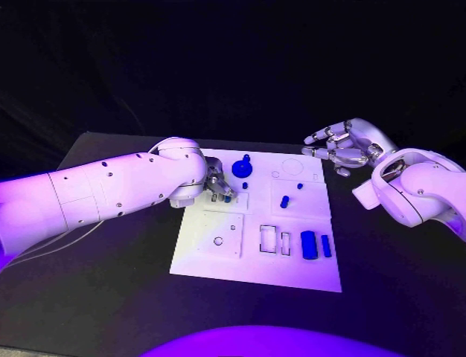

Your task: Assemble the parts on the task board

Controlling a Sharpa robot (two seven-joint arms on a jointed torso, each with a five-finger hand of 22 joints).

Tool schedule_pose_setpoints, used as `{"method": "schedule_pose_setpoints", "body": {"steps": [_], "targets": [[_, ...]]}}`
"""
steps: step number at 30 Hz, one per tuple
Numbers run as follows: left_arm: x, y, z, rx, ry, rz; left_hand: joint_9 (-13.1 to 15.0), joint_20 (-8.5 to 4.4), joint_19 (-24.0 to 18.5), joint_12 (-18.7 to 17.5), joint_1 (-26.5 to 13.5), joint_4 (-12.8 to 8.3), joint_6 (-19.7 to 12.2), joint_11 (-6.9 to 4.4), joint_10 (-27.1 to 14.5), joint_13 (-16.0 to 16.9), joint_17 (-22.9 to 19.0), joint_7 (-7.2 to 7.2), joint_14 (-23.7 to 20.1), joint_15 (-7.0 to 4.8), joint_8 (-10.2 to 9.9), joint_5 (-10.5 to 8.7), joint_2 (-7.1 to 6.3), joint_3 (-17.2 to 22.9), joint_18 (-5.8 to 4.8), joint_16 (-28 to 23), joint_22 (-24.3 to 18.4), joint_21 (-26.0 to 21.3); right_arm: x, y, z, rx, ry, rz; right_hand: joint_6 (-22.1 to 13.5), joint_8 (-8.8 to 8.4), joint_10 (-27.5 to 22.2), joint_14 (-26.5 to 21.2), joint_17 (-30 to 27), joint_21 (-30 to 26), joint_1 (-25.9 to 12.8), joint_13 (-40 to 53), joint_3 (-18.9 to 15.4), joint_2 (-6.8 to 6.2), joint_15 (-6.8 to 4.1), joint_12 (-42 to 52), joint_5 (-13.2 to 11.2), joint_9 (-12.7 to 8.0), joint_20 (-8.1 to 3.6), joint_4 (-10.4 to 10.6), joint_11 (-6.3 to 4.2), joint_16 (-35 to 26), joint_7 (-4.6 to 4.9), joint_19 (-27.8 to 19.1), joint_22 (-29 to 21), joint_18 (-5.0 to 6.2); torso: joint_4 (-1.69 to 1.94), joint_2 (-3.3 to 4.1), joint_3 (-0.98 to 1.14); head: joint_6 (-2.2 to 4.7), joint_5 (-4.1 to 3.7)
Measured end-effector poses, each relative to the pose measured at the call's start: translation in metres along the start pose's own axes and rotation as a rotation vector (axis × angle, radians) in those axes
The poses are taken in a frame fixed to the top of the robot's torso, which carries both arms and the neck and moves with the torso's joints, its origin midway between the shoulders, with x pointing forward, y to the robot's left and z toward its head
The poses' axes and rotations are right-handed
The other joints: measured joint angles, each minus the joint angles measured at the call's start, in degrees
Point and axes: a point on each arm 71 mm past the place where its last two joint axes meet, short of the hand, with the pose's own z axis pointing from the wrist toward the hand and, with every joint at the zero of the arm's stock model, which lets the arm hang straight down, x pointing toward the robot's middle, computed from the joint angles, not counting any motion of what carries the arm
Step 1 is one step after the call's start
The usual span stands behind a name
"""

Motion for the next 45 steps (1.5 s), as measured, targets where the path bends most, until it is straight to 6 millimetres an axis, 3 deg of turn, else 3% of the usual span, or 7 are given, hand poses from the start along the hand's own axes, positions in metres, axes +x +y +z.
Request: {"method": "schedule_pose_setpoints", "body": {"steps": [2, 10, 18, 24, 28, 36, 45], "targets": [[0.0, 0.0, 0.0, 0.0, 0.0, -0.001, 0.0, 0.0, 0.0, 0.0, -0.1, 0.3, 0.0, 0.0, 0.0, 0.0, 0.0, 0.0, 0.0, 0.0, 0.0, 0.0, -0.06, -0.7, 0.0, 0.0, 0.0, 0.0, 0.0, 0.0, 0.0, 0.0, 0.0, 0.0, 0.0, 0.0, 0.0, 0.0, 0.0, 0.0, 0.0, 0.0, 0.0, 0.0, 0.0, 0.0, 0.0, 0.0, 0.0, 0.0, 0.0, 0.0, 0.0, 0.0, 0.0, 0.0, 0.0, -0.01, 0.01, 0.01, 0.0], [0.003, -0.001, -0.003, 0.012, 0.013, -0.015, 0.1, 0.0, 0.0, 0.0, -3.3, 2.1, 0.0, 0.0, 0.0, -0.5, 0.0, 0.0, 0.0, 0.0, 0.2, 0.0, -3.22, -9.2, 0.0, 0.0, 0.0, 0.0, -0.001, -0.001, 0.001, 0.002, -0.002, -0.001, 0.0, 0.0, 0.0, 0.0, 0.0, -0.3, 0.0, 0.0, 0.0, 0.0, 0.0, 0.0, 0.0, 0.0, 0.0, 0.0, 0.0, 0.0, 0.0, 0.0, -0.1, 0.01, 0.03, -0.03, -0.03, 0.03, 0.03], [-0.009, -0.004, -0.01, 0.032, -0.001, -0.054, 0.1, 0.0, 0.0, 0.0, -2.9, 2.0, -0.4, 0.01, 0.0, -0.9, 0.0, -0.01, 0.0, 0.0, 0.2, 0.0, -1.71, -15.4, 0.0, 0.0, 0.0, 0.0, -0.002, -0.002, 0.002, 0.006, -0.006, -0.004, 0.0, 0.0, 0.0, 0.0, 0.0, -0.3, 0.0, 0.0, 0.0, 0.0, 0.0, 0.0, 0.0, 0.0, 0.0, 0.0, 0.0, 0.0, 0.0, 0.0, -0.1, 0.0, -0.02, -0.03, -0.03, 0.24, -0.01], [-0.037, -0.003, -0.021, 0.036, -0.048, -0.065, -0.5, 0.0, 0.0, -0.5, 0.4, 2.0, -1.6, 0.36, -1.0, -1.7, 0.0, 0.51, 0.0, 0.0, 0.0, 0.0, -0.31, -18.6, 0.0, 0.0, 0.0, -0.3, -0.003, -0.004, 0.002, 0.009, -0.01, -0.006, 0.0, 0.0, 0.0, 0.0, 0.0, -0.3, 0.0, 0.0, 0.0, 0.0, 0.0, 0.0, 0.0, 0.0, 0.0, 0.0, 0.0, 0.0, 0.0, 0.0, -0.1, 0.0, -0.01, -0.02, 0.0, 0.45, -0.07], [-0.06, 0.001, -0.03, 0.028, -0.087, -0.067, -1.6, 0.0, 0.0, -2.1, 2.2, 2.0, -2.7, 0.85, -2.5, -3.4, 0.0, 1.05, 0.0, 0.0, -1.6, 0.0, 0.24, -20.4, 0.0, 0.0, 0.0, -1.2, -0.004, -0.004, 0.003, 0.01, -0.011, -0.007, 0.0, 0.0, 0.0, 0.0, 0.0, -0.3, 0.0, 0.0, 0.0, 0.0, 0.0, 0.0, 0.0, 0.0, 0.0, 0.0, 0.0, 0.0, 0.0, 0.0, -0.1, 0.0, 0.01, -0.03, 0.07, 0.72, -0.07], [-0.09, 0.005, -0.034, 0.003, -0.122, -0.066, -7.7, 1.25, 0.0, -4.8, 8.8, 1.9, -4.6, 2.45, -4.7, -7.0, 0.0, 2.78, 0.0, 1.45, -7.7, 0.0, 3.24, -22.2, 0.0, 0.0, 0.0, -2.2, -0.003, -0.004, 0.004, 0.009, -0.01, -0.007, 0.0, 0.0, 0.0, 0.0, 0.0, -0.3, 0.0, 0.0, 0.0, 0.0, 0.0, 0.0, 0.0, 0.0, 0.0, 0.0, 0.0, 0.0, 0.0, 0.0, -0.1, 0.0, 0.01, -0.04, 0.04, 1.42, 0.03], [-0.094, 0.014, -0.013, -0.057, -0.101, -0.06, -9.6, 1.25, 0.0, -4.8, 10.2, 2.0, -4.1, 2.45, -4.7, -7.1, 0.0, 3.29, 0.0, 1.45, -8.7, 0.0, 3.86, -22.7, 0.0, 0.0, 0.0, -2.2, -0.002, -0.004, 0.004, 0.009, -0.009, -0.007, 0.0, 0.0, 0.0, 0.0, 0.0, -0.3, 0.0, 0.0, 0.0, 0.0, 0.0, 0.0, 0.0, 0.0, 0.0, 0.0, 0.0, 0.0, 0.0, 0.0, -0.1, 0.0, -0.03, 0.02, -0.03, 2.03, 0.29]]}}
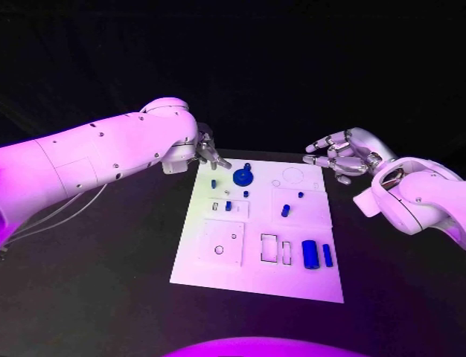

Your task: Assemble the parts on the task board

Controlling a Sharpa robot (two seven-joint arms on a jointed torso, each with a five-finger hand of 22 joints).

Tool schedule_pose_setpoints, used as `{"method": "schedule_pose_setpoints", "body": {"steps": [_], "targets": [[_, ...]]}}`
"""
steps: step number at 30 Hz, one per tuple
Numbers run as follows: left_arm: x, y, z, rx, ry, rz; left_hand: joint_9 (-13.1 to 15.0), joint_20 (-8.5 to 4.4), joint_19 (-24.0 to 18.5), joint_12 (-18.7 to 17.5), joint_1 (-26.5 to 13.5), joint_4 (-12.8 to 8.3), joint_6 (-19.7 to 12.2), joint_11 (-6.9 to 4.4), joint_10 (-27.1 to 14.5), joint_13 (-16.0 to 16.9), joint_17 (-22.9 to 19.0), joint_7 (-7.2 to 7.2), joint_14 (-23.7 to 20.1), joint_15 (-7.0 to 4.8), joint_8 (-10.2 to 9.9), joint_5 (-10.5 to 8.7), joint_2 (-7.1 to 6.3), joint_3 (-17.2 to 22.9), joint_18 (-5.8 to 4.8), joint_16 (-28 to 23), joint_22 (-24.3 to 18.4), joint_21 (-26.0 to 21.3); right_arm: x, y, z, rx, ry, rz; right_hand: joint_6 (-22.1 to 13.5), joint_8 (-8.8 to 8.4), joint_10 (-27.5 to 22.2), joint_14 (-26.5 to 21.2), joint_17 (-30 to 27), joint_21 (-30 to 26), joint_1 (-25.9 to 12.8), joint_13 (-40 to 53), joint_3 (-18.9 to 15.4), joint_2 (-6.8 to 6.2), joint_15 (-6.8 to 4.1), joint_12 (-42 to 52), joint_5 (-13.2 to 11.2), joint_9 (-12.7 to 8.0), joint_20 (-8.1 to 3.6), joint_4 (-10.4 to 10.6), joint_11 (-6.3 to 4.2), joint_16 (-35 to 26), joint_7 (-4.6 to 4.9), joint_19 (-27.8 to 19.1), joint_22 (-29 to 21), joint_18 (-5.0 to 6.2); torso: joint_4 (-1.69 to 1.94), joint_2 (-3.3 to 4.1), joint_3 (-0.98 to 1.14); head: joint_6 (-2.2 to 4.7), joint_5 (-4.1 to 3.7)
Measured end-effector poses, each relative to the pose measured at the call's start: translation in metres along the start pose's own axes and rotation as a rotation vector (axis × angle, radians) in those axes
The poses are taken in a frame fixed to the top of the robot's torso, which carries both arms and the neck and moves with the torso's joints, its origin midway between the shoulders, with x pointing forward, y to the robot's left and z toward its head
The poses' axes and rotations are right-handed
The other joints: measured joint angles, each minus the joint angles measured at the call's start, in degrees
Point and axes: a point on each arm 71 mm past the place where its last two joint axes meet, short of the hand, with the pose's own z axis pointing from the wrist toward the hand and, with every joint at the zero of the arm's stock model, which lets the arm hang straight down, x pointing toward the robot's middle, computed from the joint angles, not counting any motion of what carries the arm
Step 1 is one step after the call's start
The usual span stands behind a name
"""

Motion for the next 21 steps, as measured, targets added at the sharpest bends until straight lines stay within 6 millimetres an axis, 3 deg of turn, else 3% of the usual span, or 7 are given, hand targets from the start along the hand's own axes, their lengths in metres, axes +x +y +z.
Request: {"method": "schedule_pose_setpoints", "body": {"steps": [9, 21], "targets": [[0.014, 0.018, 0.023, -0.073, 0.043, 0.014, -1.4, 0.0, 0.0, 0.0, 0.0, 0.2, 0.7, 0.22, 0.2, 0.3, 0.0, -0.12, 0.0, 0.0, -0.6, 0.0, 0.0, -1.6, 0.0, 0.0, 0.0, 0.0, 0.001, 0.001, 0.0, -0.002, 0.002, 0.001, 0.0, 0.0, 0.0, 0.0, 0.0, 0.0, 0.0, 0.0, 0.0, 0.0, 0.0, 0.0, 0.0, 0.0, 0.0, 0.0, 0.0, 0.0, 0.0, 0.0, 0.0, 0.0, -0.03, 0.09, -0.01, 0.02, 0.71], [0.014, 0.024, 0.031, -0.104, 0.042, 0.013, -2.1, -0.01, 0.0, 0.8, -0.5, 0.2, 1.1, 0.42, 0.4, 0.8, 0.0, -0.12, 0.0, 0.0, -0.8, 0.0, 0.46, -2.3, 0.0, 0.0, 0.0, 0.3, 0.002, 0.001, 0.0, -0.004, 0.005, 0.002, 0.0, 0.0, 0.0, 0.0, 0.0, 0.0, 0.0, 0.0, 0.0, 0.0, 0.0, 0.0, 0.0, 0.0, 0.0, 0.0, 0.0, 0.0, 0.0, 0.0, 0.0, 0.0, -0.04, 0.09, -0.02, -0.18, 0.96]]}}
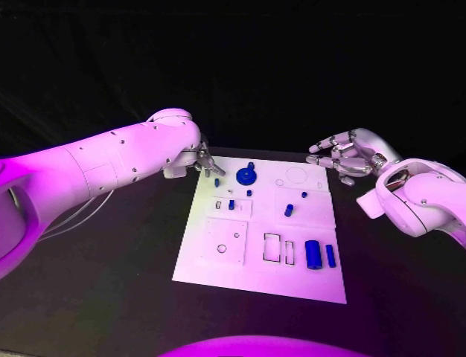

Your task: Assemble the parts on the task board

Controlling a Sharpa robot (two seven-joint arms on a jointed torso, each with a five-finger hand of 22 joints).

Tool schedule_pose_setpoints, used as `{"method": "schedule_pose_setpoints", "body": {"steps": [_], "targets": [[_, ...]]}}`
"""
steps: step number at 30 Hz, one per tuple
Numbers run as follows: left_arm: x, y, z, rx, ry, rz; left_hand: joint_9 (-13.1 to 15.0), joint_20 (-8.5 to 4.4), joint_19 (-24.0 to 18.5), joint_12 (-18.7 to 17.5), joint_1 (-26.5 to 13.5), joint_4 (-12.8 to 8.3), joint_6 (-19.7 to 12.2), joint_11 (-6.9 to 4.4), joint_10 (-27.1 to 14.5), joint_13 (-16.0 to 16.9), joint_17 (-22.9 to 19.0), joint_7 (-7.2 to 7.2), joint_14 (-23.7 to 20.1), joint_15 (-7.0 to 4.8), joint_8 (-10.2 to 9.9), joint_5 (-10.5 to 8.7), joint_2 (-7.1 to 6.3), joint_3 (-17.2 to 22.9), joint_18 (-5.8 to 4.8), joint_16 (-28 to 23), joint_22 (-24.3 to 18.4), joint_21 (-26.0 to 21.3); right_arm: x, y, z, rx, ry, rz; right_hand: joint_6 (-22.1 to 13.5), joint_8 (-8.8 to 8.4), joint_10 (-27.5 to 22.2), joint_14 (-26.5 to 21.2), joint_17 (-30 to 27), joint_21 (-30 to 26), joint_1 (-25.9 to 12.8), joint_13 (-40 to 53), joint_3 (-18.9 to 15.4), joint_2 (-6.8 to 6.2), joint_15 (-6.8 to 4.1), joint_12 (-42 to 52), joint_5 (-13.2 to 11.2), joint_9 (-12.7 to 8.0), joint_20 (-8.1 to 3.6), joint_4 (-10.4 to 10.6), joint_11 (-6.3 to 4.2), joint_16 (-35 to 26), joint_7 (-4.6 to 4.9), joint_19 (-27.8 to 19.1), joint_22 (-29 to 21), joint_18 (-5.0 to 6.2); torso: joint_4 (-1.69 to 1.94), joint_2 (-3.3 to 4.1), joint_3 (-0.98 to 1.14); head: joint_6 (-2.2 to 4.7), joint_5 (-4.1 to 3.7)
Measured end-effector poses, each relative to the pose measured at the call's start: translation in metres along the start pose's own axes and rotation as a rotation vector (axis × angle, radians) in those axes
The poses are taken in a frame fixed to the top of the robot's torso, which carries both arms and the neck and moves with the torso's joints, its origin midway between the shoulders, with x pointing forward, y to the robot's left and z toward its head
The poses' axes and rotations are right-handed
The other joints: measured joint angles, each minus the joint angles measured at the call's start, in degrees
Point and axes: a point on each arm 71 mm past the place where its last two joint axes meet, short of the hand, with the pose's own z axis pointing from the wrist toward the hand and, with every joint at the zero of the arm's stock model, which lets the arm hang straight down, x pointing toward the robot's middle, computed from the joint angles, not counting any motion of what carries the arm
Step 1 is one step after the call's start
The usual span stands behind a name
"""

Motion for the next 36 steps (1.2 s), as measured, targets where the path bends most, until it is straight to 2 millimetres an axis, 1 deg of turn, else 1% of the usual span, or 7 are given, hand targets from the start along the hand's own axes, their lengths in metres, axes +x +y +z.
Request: {"method": "schedule_pose_setpoints", "body": {"steps": [4, 7, 10, 18, 24, 36], "targets": [[0.0014, -0.0015, 0.002, -0.001, 0.001, 0.0, 0.0, 0.0, 0.0, 0.0, 0.0, 0.0, 0.2, 0.0, 0.0, 0.0, 0.0, -0.21, 0.0, 0.0, 0.0, 0.0, 0.0, 0.0, 0.0, 0.0, 0.0, 0.2, 0.0005, 0.0006, -0.0001, -0.001, 0.001, 0.001, 0.0, 0.0, 0.0, 0.0, 0.0, 0.0, 0.0, 0.0, 0.0, 0.0, 0.0, 0.0, 0.0, 0.0, 0.0, 0.0, 0.0, 0.0, 0.0, 0.0, 0.0, 0.0, 0.0, -0.01, 0.01, -0.04, -0.1], [0.0027, -0.0016, 0.0033, -0.002, 0.003, -0.002, -0.2, 0.0, 0.0, 0.0, -0.3, -0.2, 0.4, -0.21, 0.2, 0.1, 0.0, 0.0, 0.0, 0.0, 0.0, 0.0, 0.31, -0.2, 0.0, 0.0, 0.0, 0.3, 0.0007, 0.0007, -0.0001, -0.002, 0.002, 0.001, 0.0, 0.0, 0.0, 0.0, 0.0, 0.0, 0.0, 0.0, 0.0, 0.0, 0.0, 0.0, 0.0, 0.0, 0.0, 0.0, 0.0, 0.0, 0.0, 0.0, 0.0, 0.0, 0.0, -0.03, 0.01, -0.11, -0.14], [0.0033, -0.0016, 0.004, -0.002, 0.004, -0.003, -0.2, 0.0, 0.0, 0.0, -0.3, -0.2, 0.4, -0.21, 0.2, 0.2, 0.0, 0.0, 0.0, 0.0, 0.0, 0.0, 0.3, -0.2, 0.0, 0.0, 0.0, 0.3, 0.0007, 0.0007, -0.0001, -0.002, 0.002, 0.001, 0.0, 0.0, 0.0, 0.0, 0.0, 0.0, 0.0, 0.0, 0.0, 0.0, 0.0, 0.0, 0.0, 0.0, 0.0, 0.0, 0.0, 0.0, 0.0, 0.0, 0.0, 0.0, 0.0, -0.06, 0.02, -0.22, -0.21], [0.0028, 0.0003, 0.0054, -0.009, 0.007, -0.005, -0.3, 0.0, 0.0, 0.0, -0.3, -0.2, 0.6, -0.21, 0.2, 0.2, 0.0, -0.21, 0.0, 0.0, 0.0, 0.0, 0.3, -0.2, 0.0, 0.0, 0.0, 0.3, 0.0012, 0.0012, 0.0, -0.003, 0.003, 0.001, 0.0, 0.0, 0.0, 0.0, 0.0, 0.0, 0.0, 0.0, 0.0, 0.0, 0.0, 0.0, 0.0, 0.0, 0.0, 0.0, 0.0, 0.0, 0.0, 0.0, 0.0, 0.0, 0.11, -0.11, 0.08, -0.36, -0.32], [0.0032, 0.0007, 0.0055, -0.009, 0.013, -0.003, -0.5, 0.0, 0.0, 0.0, -0.3, -0.3, 0.6, -0.21, 0.2, 0.2, 0.0, -0.21, 0.0, 0.0, 0.0, 0.0, 0.3, -0.3, 0.0, 0.0, 0.0, 0.3, 0.0018, 0.0017, 0.0001, -0.004, 0.004, 0.002, 0.0, 0.0, 0.0, 0.0, 0.0, 0.0, 0.0, 0.0, 0.0, 0.0, 0.0, 0.0, 0.0, 0.0, 0.0, 0.0, 0.0, 0.0, 0.0, 0.0, 0.0, 0.0, 0.11, -0.14, 0.08, -0.37, -0.29], [0.0058, -0.0055, 0.0048, 0.008, 0.031, -0.003, -0.6, 0.0, 0.0, 0.2, -0.3, -0.3, 1.0, -0.21, 0.2, 0.2, 0.0, -0.22, 0.0, -0.01, 0.0, 0.0, 0.3, -0.3, 0.0, 0.0, 0.0, 0.3, 0.0027, 0.0024, 0.0006, -0.006, 0.006, 0.002, 0.0, 0.0, 0.0, 0.0, 0.0, 0.0, 0.0, 0.1, 0.0, 0.0, 0.0, 0.0, 0.0, 0.0, 0.0, 0.0, 0.0, 0.0, 0.0, 0.0, 0.1, 0.0, 0.06, -0.14, 0.07, -0.34, -0.34]]}}
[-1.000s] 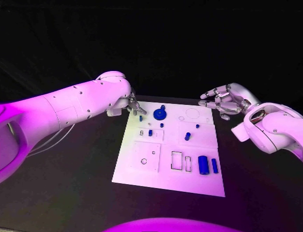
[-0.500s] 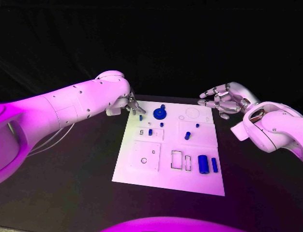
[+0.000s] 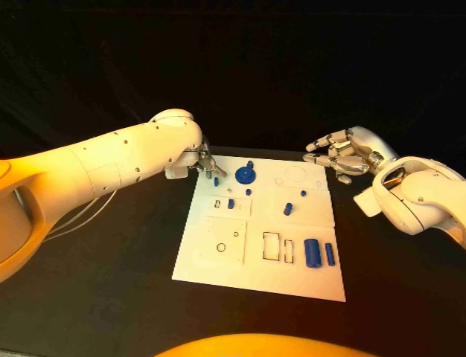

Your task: Assemble the parts on the task board

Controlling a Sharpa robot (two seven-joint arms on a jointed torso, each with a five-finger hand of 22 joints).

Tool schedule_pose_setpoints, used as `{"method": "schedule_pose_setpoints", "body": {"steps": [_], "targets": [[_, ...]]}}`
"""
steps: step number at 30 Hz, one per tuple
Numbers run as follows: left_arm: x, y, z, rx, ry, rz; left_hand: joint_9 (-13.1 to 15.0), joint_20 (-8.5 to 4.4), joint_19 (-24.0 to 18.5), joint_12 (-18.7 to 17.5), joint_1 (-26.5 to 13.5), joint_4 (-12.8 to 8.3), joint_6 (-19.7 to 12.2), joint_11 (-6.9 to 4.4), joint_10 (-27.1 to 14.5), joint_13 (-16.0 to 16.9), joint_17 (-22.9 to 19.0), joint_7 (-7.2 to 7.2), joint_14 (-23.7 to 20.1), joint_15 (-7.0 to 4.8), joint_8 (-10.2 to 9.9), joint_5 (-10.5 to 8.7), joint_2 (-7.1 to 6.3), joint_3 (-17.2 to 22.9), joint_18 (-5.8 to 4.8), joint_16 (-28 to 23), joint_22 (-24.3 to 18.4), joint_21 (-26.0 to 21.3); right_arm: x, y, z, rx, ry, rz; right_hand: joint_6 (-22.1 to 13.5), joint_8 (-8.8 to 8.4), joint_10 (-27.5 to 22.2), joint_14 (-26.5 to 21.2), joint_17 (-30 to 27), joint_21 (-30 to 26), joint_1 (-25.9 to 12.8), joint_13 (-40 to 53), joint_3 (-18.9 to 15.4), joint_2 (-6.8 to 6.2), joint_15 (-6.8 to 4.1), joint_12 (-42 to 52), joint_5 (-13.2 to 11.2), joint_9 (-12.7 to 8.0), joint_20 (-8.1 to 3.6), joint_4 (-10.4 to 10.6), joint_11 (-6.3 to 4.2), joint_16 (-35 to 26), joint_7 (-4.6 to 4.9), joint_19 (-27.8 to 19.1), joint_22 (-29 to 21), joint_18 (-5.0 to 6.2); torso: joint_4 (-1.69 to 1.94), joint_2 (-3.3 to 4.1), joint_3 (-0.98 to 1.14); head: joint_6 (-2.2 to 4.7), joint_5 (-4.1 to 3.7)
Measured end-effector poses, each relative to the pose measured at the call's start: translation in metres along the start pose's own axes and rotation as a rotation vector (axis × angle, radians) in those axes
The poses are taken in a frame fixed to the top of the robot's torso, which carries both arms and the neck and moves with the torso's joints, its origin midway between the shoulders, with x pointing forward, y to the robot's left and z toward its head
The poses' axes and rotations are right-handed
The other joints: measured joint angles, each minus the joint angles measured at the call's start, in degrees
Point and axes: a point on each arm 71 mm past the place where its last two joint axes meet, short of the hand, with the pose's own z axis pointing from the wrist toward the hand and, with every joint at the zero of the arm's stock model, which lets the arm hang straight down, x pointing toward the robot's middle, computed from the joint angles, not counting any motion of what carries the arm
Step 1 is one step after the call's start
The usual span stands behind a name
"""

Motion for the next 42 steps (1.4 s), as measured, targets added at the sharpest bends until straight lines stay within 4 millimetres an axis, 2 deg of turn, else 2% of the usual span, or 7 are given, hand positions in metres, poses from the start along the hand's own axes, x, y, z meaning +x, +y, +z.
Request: {"method": "schedule_pose_setpoints", "body": {"steps": [8, 18, 27, 32, 35, 39, 42], "targets": [[0.0055, -0.0021, 0.0026, 0.004, 0.014, 0.001, -0.1, 0.0, 0.0, 0.0, 0.0, 0.0, 0.0, 0.0, 0.0, 0.0, 0.0, 0.0, 0.0, 0.0, 0.0, 0.0, 0.01, 0.0, 0.0, 0.0, 0.0, 0.0, 0.0003, 0.0003, -0.0001, -0.001, 0.001, 0.0, 0.0, 0.0, 0.0, 0.0, 0.0, 0.0, 0.0, 0.0, 0.0, 0.0, 0.0, 0.0, 0.0, 0.0, 0.0, 0.0, 0.0, 0.0, 0.0, 0.0, 0.0, 0.0, -0.01, 0.07, -0.02, -0.13, -0.07], [0.007, 0.0, 0.0037, 0.001, 0.019, -0.002, -0.5, 0.0, 0.0, 0.0, 0.8, 0.0, 0.0, 0.0, 0.0, 0.0, 0.0, 0.0, 0.0, 0.0, 0.0, 0.0, 0.76, 0.0, 0.0, 0.0, 0.0, 0.0, -0.0001, 0.0, -0.0003, 0.0, 0.0, 0.0, 0.0, 0.0, 0.0, 0.0, 0.0, 0.0, 0.0, 0.0, 0.0, 0.0, 0.0, 0.0, 0.0, 0.0, 0.0, 0.0, 0.0, 0.0, 0.0, 0.0, 0.0, 0.0, 0.05, 0.05, -0.01, -0.4, -0.31], [0.007, 0.0012, 0.0037, 0.0, 0.018, -0.004, -0.7, 0.0, 0.0, 0.0, 1.0, 0.0, 0.4, -0.03, 0.0, 0.0, 0.0, 0.0, 0.0, 0.0, -0.2, 0.0, 1.01, 0.0, 0.0, 0.0, 0.0, 0.0, -0.0001, -0.0001, -0.0001, 0.0, 0.0, 0.0, 0.0, 0.0, 0.0, 0.0, 0.0, 0.0, 0.0, 0.0, 0.0, 0.0, 0.0, 0.0, 0.0, 0.0, 0.0, 0.0, 0.0, 0.0, 0.0, 0.0, 0.0, 0.0, 0.04, 0.02, 0.01, -0.49, -0.18], [0.0076, 0.0001, 0.0033, 0.005, 0.021, -0.007, -0.9, 0.0, 0.0, 0.0, 2.9, -0.3, 1.3, -0.2, 0.2, 0.1, 0.0, -0.4, 0.0, 0.0, -0.2, 0.0, 2.83, 0.3, -0.01, 0.0, 0.0, 0.1, -0.0001, -0.0001, 0.0, 0.0, 0.0, 0.0, 0.0, 0.0, 0.0, 0.0, 0.0, 0.0, 0.0, 0.0, 0.0, 0.0, 0.0, 0.0, 0.0, 0.0, 0.0, 0.0, 0.0, 0.0, 0.0, 0.0, 0.0, 0.0, 0.01, 0.0, 0.01, -0.55, -0.16], [0.0078, -0.0001, 0.0033, 0.008, 0.024, -0.01, -1.0, 0.0, 0.0, 0.0, 4.4, -0.7, 1.2, -0.2, 0.2, 0.1, 0.0, -0.39, 0.0, 0.0, 0.2, 0.0, 3.21, 0.8, 0.0, 0.0, 0.0, 0.3, -0.0001, -0.0001, 0.0, 0.0, 0.0, 0.0, 0.0, 0.0, 0.0, 0.0, 0.0, 0.0, 0.0, 0.0, 0.0, 0.0, 0.0, 0.0, 0.0, 0.0, 0.0, 0.0, 0.0, 0.0, 0.0, 0.0, 0.0, 0.0, 0.01, 0.0, 0.01, -0.57, -0.16], [0.008, -0.0001, 0.0033, 0.011, 0.027, -0.014, -1.1, 0.0, 0.0, 0.0, 4.8, -0.8, 1.2, -0.2, 0.2, 0.1, 0.0, -0.39, 0.0, 0.0, 0.2, 0.0, 3.15, 0.8, 0.0, 0.0, 0.0, 0.3, -0.0001, -0.0001, 0.0001, 0.0, 0.0, 0.0, 0.0, 0.0, 0.0, 0.0, 0.0, 0.0, 0.0, 0.0, 0.0, 0.0, 0.0, 0.0, 0.0, 0.0, 0.0, 0.0, 0.0, 0.0, 0.0, 0.0, 0.0, 0.0, 0.02, 0.0, 0.03, -0.58, -0.15], [0.0081, -0.0001, 0.0033, 0.013, 0.029, -0.017, -1.2, 0.0, 0.0, 0.0, 5.3, -1.0, 1.2, -0.2, 0.2, 0.1, 0.0, -0.39, 0.0, 0.0, 0.2, 0.0, 3.6, 1.0, 0.0, 0.0, 0.0, 0.3, -0.0001, -0.0001, 0.0001, 0.0, 0.0, 0.0, 0.0, 0.0, 0.0, 0.0, 0.0, 0.0, 0.0, 0.0, 0.0, 0.0, 0.0, 0.0, 0.0, 0.0, 0.0, 0.0, 0.0, 0.0, 0.0, 0.0, 0.0, 0.0, 0.03, 0.0, 0.03, -0.58, -0.15]]}}
